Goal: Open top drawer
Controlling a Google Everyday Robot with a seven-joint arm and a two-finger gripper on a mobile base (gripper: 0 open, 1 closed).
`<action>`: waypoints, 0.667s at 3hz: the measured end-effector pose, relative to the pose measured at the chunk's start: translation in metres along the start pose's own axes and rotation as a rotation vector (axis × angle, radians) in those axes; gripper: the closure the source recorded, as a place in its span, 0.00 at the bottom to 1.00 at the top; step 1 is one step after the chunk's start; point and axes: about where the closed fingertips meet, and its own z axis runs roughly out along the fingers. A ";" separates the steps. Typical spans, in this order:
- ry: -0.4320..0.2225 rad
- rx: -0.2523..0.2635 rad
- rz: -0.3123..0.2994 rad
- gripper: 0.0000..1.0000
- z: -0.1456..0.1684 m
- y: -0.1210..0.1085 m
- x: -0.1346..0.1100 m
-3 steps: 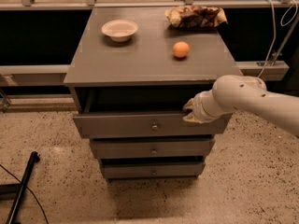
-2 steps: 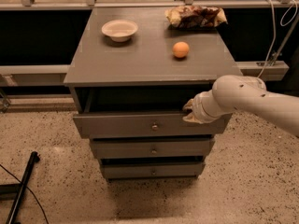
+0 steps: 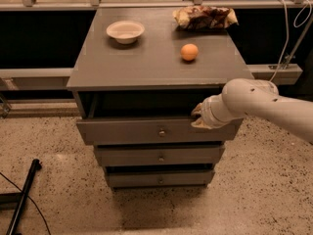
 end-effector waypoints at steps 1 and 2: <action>0.033 -0.051 -0.031 0.16 0.000 0.006 -0.002; 0.088 -0.147 -0.063 0.00 -0.011 0.025 0.007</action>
Offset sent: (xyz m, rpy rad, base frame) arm -0.0450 -0.0261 -0.0031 -0.1974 0.1867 0.0675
